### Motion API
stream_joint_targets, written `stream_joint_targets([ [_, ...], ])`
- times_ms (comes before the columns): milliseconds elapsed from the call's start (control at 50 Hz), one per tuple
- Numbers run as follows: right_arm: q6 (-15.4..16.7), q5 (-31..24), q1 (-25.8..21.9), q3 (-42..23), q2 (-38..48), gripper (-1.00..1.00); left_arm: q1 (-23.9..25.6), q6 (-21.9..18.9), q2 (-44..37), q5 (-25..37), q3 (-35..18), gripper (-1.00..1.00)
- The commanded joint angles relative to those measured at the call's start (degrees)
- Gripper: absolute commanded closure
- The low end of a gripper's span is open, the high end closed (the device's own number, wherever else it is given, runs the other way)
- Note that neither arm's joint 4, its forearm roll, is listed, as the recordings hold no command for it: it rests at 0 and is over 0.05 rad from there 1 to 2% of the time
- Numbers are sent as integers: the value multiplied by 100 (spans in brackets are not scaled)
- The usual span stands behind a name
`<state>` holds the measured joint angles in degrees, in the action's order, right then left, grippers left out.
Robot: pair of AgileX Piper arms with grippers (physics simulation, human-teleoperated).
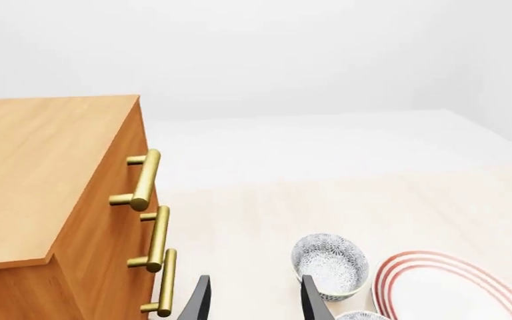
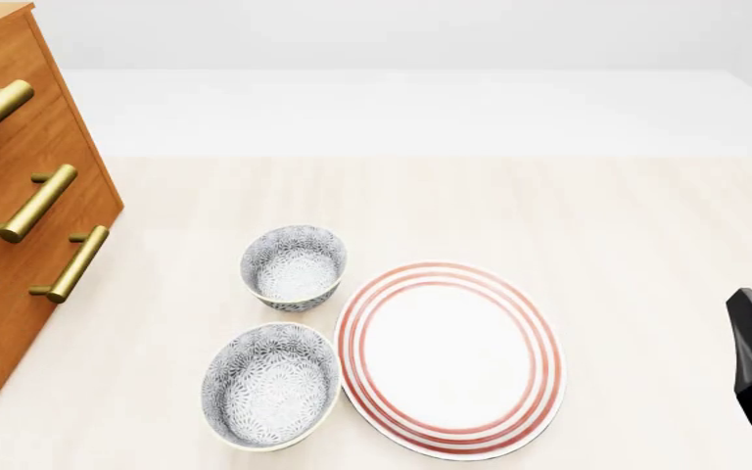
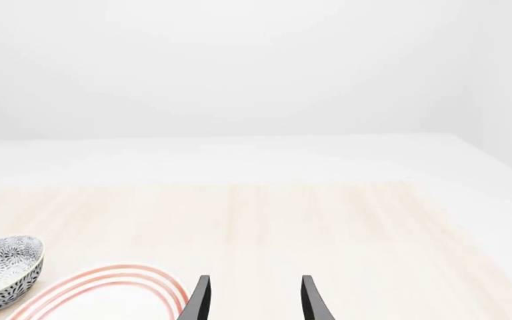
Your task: Stack the bowl in the middle on the bowl at the back.
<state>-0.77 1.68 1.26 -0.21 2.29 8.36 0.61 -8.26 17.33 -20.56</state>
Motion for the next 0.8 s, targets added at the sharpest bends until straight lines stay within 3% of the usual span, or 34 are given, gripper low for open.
stream_joint_targets([
  [20, -19, 12, -5, 1, 21, -100, 505, 174, -766, 1067, -1340, -100],
  [180, -15, -23, -4, -2, -25, -100, 688, 449, -1287, 1723, -1958, -100],
  [280, -17, -28, -4, -2, -33, -100, 883, 1077, -1586, 2027, -2230, -100],
  [360, -30, -26, 1, -2, -29, -100, 952, 1256, -1881, 2311, -2408, -100],
  [480, -37, -21, 6, -2, -19, -100, 1181, 1730, -2172, 2522, -2429, -100],
  [800, 6, -57, 16, -8, -81, -100, 1609, 2395, -2812, 2684, -2135, -100],
])
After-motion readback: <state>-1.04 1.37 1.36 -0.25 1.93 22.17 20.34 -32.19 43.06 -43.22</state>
